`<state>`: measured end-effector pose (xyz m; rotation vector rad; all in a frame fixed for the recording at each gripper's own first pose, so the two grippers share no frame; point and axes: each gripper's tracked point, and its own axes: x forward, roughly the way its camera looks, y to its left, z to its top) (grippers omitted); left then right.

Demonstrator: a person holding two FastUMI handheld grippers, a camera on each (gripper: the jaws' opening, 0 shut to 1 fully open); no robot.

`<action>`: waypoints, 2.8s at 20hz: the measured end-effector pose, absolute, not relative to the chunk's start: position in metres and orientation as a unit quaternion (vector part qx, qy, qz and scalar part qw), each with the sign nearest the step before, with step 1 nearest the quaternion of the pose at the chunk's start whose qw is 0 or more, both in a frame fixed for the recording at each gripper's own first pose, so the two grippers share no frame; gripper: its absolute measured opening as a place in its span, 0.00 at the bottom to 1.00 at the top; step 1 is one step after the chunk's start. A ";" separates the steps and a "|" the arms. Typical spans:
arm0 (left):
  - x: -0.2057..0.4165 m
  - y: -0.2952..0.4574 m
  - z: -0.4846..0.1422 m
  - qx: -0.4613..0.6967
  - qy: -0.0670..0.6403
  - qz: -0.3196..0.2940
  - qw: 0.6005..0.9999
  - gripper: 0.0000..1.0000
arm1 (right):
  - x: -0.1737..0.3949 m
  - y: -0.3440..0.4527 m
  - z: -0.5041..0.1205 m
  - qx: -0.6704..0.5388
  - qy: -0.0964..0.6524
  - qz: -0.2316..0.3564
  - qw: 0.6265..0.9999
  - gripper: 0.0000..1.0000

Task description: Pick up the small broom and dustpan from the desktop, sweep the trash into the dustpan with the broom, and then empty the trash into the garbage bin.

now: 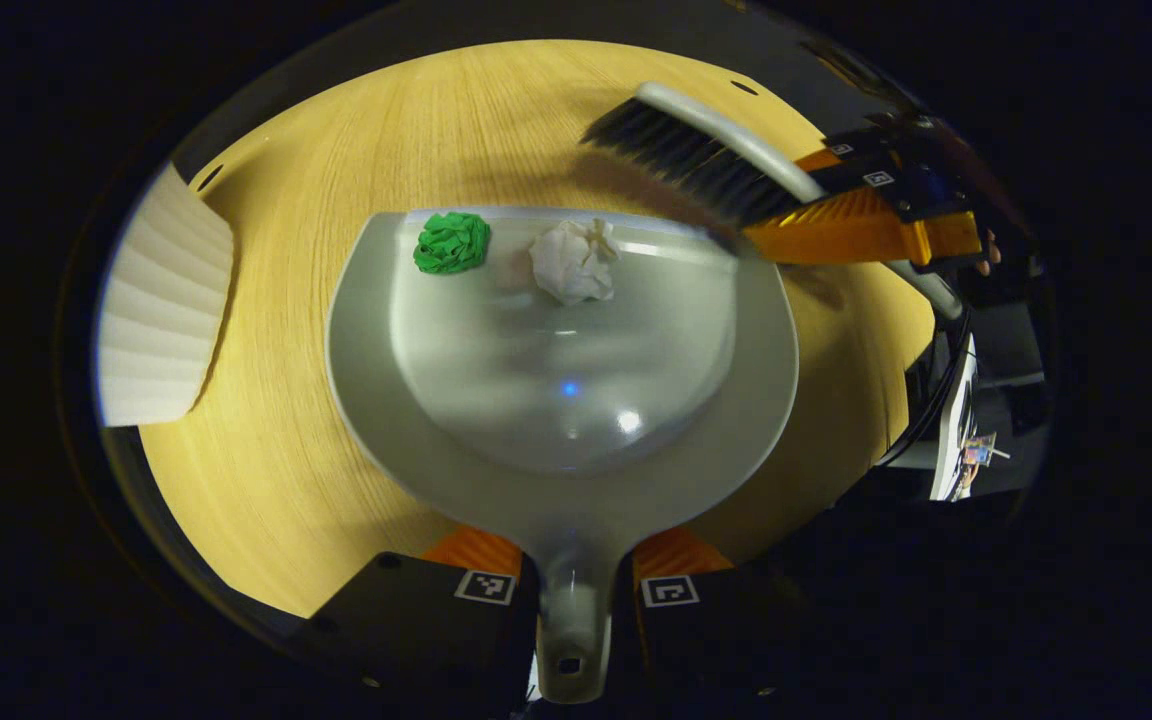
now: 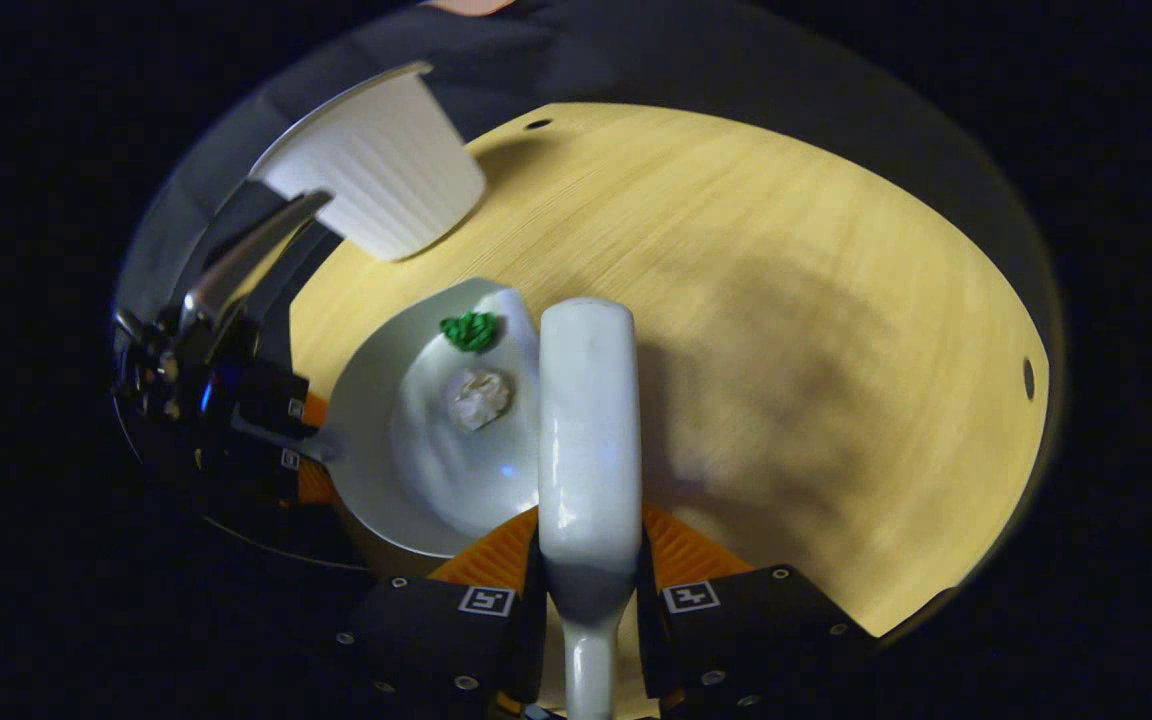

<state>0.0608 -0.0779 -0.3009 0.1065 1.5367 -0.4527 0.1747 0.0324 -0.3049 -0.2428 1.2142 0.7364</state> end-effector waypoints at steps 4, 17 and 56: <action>0.059 -0.089 -0.297 0.024 0.678 -0.169 0.715 0.31 | 0.165 -0.006 -0.323 -0.076 0.576 0.234 0.779 0.39; 0.066 -0.085 -0.214 -0.006 0.619 -0.126 0.775 0.31 | 0.133 0.006 -0.394 -0.074 0.609 0.093 0.785 0.41; 0.207 0.296 -0.056 0.683 0.432 0.115 0.577 0.30 | 0.153 0.017 -0.379 -0.019 0.608 0.064 0.791 0.95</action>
